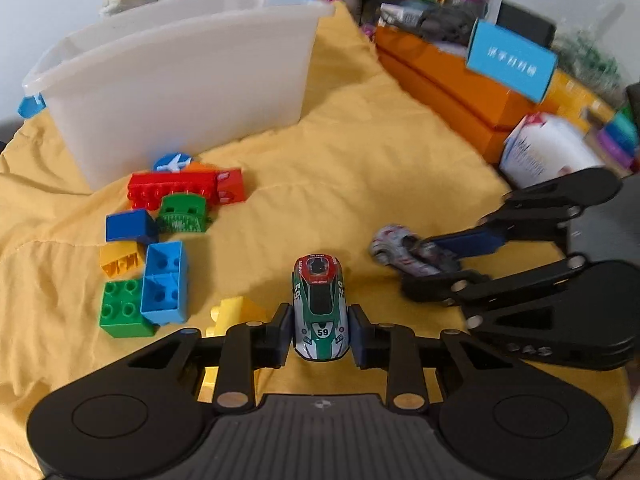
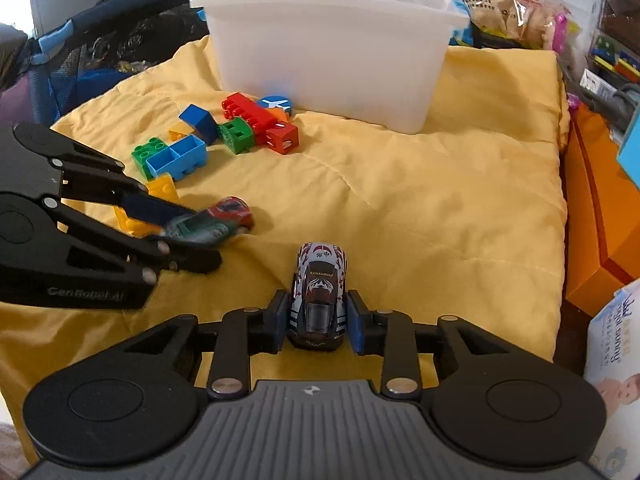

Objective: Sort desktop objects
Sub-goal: 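Lift the green car with the left gripper while the right lifts the white car, then carry both cars over the white bin and open both grippers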

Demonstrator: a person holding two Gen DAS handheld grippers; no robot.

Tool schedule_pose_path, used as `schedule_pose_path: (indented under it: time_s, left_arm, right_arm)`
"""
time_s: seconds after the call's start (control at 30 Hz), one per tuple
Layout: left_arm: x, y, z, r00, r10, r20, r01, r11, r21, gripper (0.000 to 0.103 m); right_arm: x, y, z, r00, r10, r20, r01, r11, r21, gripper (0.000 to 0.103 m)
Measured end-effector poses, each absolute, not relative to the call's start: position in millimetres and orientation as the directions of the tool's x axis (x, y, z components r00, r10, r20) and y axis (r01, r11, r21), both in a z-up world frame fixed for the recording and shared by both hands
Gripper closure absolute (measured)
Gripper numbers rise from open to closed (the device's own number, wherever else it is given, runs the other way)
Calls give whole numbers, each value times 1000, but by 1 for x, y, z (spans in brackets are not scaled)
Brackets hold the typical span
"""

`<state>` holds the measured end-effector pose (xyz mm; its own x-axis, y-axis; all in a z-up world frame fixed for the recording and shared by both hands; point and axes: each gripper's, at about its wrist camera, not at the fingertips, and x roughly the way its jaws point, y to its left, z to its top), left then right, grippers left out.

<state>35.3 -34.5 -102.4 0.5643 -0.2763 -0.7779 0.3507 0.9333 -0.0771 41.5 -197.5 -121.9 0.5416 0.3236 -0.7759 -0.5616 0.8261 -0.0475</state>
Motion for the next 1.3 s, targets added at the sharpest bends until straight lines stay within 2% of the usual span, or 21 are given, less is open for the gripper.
schedule_pose_path:
  time_s: [0.2,0.4,0.53,0.63,0.73,0.83,0.93,1.03,1.1,1.2,1.3]
  left_arm:
    - [36,-18,-48,661,-318,-679,348,932,-98,70]
    - [65,12,16,779,-293,-554,310,949,-66,70]
    - [96,41,54,851,-211,-481,235,972,-11,70]
    - [125,63,71,885,-156,-438,174,985,1,70]
    - [159,76,74,887,-137,-440,139,990,-29,70]
    - [190,78,60,876,-109,-469,105,994,-35,70]
    - [215,76,30,837,-76,-543,84,996,-11,70]
    - [228,72,4,793,-42,-608,68,997,21,70]
    - [225,71,-2,788,-43,-614,75,997,25,65]
    - [210,71,4,811,-61,-582,89,996,20,49]
    - [188,70,17,842,-59,-537,77,997,11,45]
  right_arm:
    - [42,-191,-105,549,356,-756,-582,812,-40,70]
    - [67,-185,-65,631,383,-674,-567,821,-65,70]
    - [96,-174,-32,705,392,-591,-555,824,-114,70]
    - [126,-163,-4,741,412,-530,-529,844,-84,70]
    - [155,-149,21,776,430,-461,-518,852,-77,70]
    - [186,-133,32,792,429,-435,-497,866,-51,70]
    - [217,-119,27,786,409,-464,-458,889,9,70]
    - [233,-105,9,769,372,-520,-441,898,-9,70]
    - [236,-100,-3,757,364,-542,-437,899,-8,68]
    - [237,-97,-15,734,354,-580,-440,898,-9,62]
    - [226,-100,-14,747,358,-560,-442,897,-15,62]
